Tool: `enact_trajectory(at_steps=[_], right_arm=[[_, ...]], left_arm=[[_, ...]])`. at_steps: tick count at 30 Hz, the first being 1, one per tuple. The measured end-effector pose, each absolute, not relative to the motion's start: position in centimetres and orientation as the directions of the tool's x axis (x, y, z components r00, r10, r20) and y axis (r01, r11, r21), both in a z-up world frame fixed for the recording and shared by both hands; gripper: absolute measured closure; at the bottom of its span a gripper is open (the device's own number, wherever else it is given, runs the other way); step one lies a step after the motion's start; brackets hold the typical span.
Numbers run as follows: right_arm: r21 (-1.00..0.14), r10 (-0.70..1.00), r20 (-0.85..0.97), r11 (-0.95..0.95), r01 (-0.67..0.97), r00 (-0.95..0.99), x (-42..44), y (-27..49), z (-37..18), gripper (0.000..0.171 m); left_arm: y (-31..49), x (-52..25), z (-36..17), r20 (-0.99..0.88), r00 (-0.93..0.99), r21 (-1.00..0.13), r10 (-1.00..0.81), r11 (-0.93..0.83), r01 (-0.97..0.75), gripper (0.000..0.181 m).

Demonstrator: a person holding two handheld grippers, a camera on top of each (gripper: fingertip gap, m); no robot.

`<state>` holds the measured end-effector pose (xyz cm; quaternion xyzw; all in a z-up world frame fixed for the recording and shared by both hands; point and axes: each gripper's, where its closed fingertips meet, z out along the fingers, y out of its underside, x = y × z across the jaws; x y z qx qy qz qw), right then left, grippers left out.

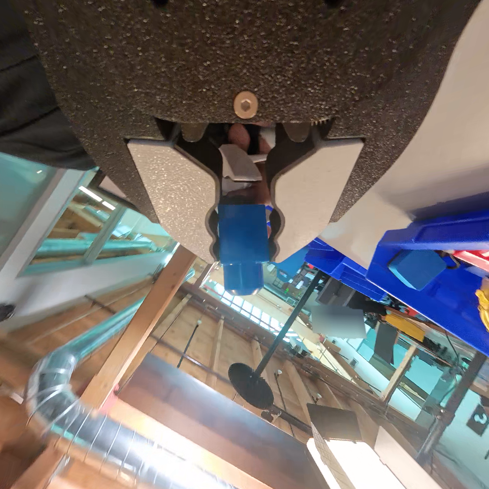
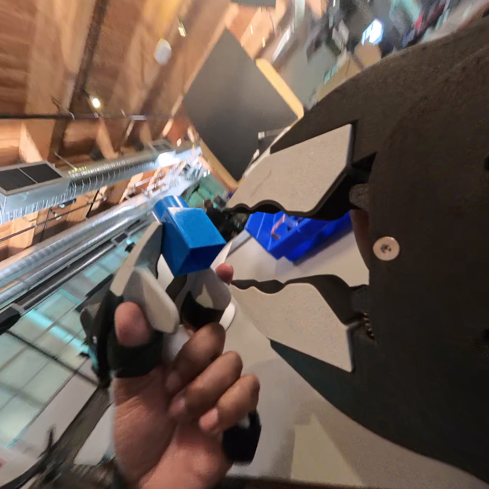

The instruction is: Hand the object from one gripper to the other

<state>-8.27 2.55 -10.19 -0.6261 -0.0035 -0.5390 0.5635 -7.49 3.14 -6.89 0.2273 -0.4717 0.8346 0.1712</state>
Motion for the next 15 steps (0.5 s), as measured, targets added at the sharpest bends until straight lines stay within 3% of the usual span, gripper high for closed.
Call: enact_trajectory(at_steps=[5, 10, 15], right_arm=[[-0.608, -0.647, 0.728, -0.458, 0.649, 0.226, -8.1, 1.8, -9.0, 0.12], [-0.591, -0.635, 0.744, -0.478, 0.65, 0.21, -8.2, 2.0, -9.2, 0.123], [-0.591, -0.607, 0.761, -0.502, 0.631, 0.23, -8.0, 2.4, -10.0, 0.118]], left_arm=[[2.3, -7.1, -7.7, 0.658, -0.735, -0.581, 0.164, -0.511, -0.633, 0.145], [1.7, -6.4, -8.4, 0.717, -0.671, -0.464, 0.189, -0.588, -0.662, 0.145], [0.6, -7.0, -8.8, 0.718, -0.667, -0.453, 0.2, -0.592, -0.666, 0.145]])
